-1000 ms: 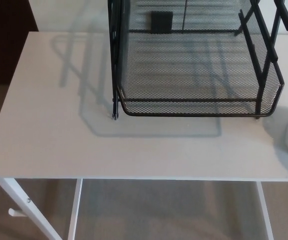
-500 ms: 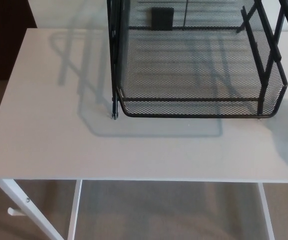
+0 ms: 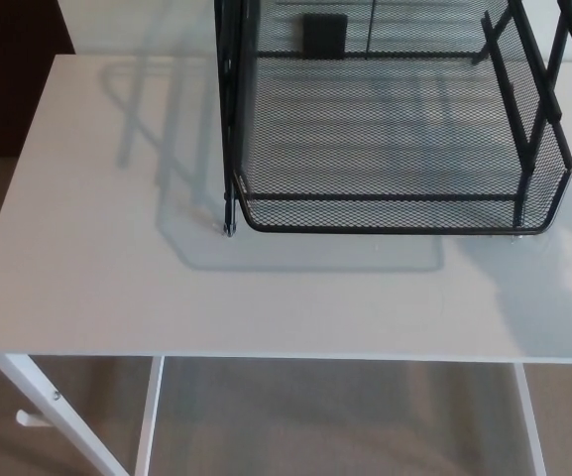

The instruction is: The robot walks towards a desk on which a file tray is kept in the middle and a toilet paper roll is kept on its right. The robot uses its right hand to hook on finger in the gap of the roll and grabs it, lifts it and places it on the tray.

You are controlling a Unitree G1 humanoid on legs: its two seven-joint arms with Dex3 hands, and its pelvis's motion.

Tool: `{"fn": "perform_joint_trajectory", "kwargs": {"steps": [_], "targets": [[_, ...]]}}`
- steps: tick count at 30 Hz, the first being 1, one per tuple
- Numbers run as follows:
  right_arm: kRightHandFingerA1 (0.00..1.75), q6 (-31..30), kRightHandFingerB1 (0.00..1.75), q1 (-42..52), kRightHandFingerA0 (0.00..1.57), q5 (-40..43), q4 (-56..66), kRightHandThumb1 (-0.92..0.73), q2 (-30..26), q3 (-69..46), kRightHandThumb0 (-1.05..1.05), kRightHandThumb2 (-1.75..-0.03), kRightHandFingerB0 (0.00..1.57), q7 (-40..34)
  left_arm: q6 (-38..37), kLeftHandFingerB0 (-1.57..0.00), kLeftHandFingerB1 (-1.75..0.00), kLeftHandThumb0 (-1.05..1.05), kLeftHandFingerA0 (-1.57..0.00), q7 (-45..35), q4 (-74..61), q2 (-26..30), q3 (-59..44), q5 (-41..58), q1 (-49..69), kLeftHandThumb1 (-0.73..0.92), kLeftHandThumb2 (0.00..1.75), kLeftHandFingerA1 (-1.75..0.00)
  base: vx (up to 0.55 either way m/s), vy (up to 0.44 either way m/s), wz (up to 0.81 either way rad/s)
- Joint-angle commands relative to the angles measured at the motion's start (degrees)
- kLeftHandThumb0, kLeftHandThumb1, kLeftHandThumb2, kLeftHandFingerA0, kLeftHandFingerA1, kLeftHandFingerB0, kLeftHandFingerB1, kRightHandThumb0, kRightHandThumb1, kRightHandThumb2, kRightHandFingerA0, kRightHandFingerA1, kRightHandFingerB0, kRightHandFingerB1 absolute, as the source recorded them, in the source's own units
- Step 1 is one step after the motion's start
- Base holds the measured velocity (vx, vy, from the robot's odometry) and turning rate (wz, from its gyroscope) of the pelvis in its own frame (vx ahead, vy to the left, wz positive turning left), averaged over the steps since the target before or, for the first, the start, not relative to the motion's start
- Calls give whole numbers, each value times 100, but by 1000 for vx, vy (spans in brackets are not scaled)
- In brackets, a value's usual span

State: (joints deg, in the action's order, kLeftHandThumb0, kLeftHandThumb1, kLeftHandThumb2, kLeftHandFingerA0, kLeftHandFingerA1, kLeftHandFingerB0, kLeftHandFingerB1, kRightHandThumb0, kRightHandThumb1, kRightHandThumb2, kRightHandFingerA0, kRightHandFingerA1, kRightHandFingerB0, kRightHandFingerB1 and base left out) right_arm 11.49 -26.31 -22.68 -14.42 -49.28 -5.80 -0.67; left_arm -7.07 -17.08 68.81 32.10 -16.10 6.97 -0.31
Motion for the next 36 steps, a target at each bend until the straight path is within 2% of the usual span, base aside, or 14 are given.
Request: {"fn": "perform_joint_trajectory", "kwargs": {"steps": [1, 2, 3, 7, 12, 14, 15, 17, 29, 30, 31, 32, 33, 36], "targets": [[175, -59, 158, -1027, 81, 250, 17, -68, -74, -46, -23, -90, 68, 394, -24, -23, -65, -92, -45, -41, -13, 113, -20, -22, 65, 85, 65, -84, 0, 0, 0], [175, -213, 157, -1245, 77, 215, 77, -70, -64, 0, -23, -84, 65, 476, -27, -22, -65, -92, -43, -96, -10, 117, -32, -3, 70, 85, 66, -83, 0, 0, 0], [172, -446, 98, -1673, 80, 111, 167, -70, -26, 126, -30, -73, 79, 600, -26, -21, -66, -92, -44, -40, 3, 115, -20, -26, 66, 85, 66, -83, 0, 0, 0], [174, -328, 150, -2239, 85, 196, 240, -60, 150, 289, -28, -102, 72, 728, 60, -21, -67, -91, -43, -35, 20, 108, -51, 9, 28, 84, 65, -85, 0, 0, 0], [166, -604, 118, -2711, 88, 3, 495, -59, 552, 793, -21, -91, 87, 1026, -37, -24, -66, -91, -46, 2, 61, 113, -25, -40, 32, 85, 66, -84, 0, 0, 0], [167, -715, 142, -2881, 90, -24, 593, -61, 579, 1196, -13, -82, 72, 1674, -25, -24, -66, -93, -46, 4, 0, 110, -25, -33, 57, 85, 65, -84, 0, 0, 0], [170, -815, 148, -2943, 80, -92, 649, -62, 620, 1388, -16, -77, 75, 1900, 36, -25, -65, -92, -47, 45, 0, 105, -21, -36, 9, 63, 109, -78, 0, 0, 0], [170, -843, 143, -3010, 81, -132, 656, -63, 674, 1604, -18, -80, 78, 2108, 45, -23, -65, -91, -46, 47, -17, 105, -11, -43, 2, 86, 65, -81, 0, 0, 0], [173, -417, 145, -3695, 81, -728, -789, -63, 1244, 2911, -27, -71, 75, 2549, -50, -24, -63, -92, -45, -16, -39, 124, 50, -89, 2, 85, 66, -80, 0, 0, 0], [175, -248, 145, -3695, 102, -725, -914, -62, 1267, 2959, -25, -72, 70, 2471, -71, -26, -65, -92, -48, -6, -4, 124, 55, -97, -4, 63, 110, -77, 0, 0, 0], [175, -330, 159, -3667, 78, -859, -963, -68, 1308, 3102, -29, -65, 68, 2494, -20, -26, -65, -94, -47, 22, 14, 123, 60, -98, -29, 63, 110, -77, 0, 0, 0], [175, -322, 159, -3684, 78, -873, -1003, -68, 1315, 3129, -29, -65, 68, 2493, -15, -26, -65, -94, -47, 26, 17, 123, 64, -95, -33, 63, 110, -77, 0, 0, 0], [175, -357, 161, -3703, 74, -1045, -1121, -71, 1346, 3335, -30, -63, 61, 2629, 41, -25, -65, -94, -45, -1, 36, 121, 25, -43, -55, 84, 65, -81, 0, 0, 0], [175, -395, 156, -3617, 77, -1186, -1222, -68, 1411, 3496, -31, -60, 66, 2615, 49, -25, -67, -93, -47, 49, 26, 97, 50, -67, -83, 84, 66, -84, 0, 0, 0]]}}
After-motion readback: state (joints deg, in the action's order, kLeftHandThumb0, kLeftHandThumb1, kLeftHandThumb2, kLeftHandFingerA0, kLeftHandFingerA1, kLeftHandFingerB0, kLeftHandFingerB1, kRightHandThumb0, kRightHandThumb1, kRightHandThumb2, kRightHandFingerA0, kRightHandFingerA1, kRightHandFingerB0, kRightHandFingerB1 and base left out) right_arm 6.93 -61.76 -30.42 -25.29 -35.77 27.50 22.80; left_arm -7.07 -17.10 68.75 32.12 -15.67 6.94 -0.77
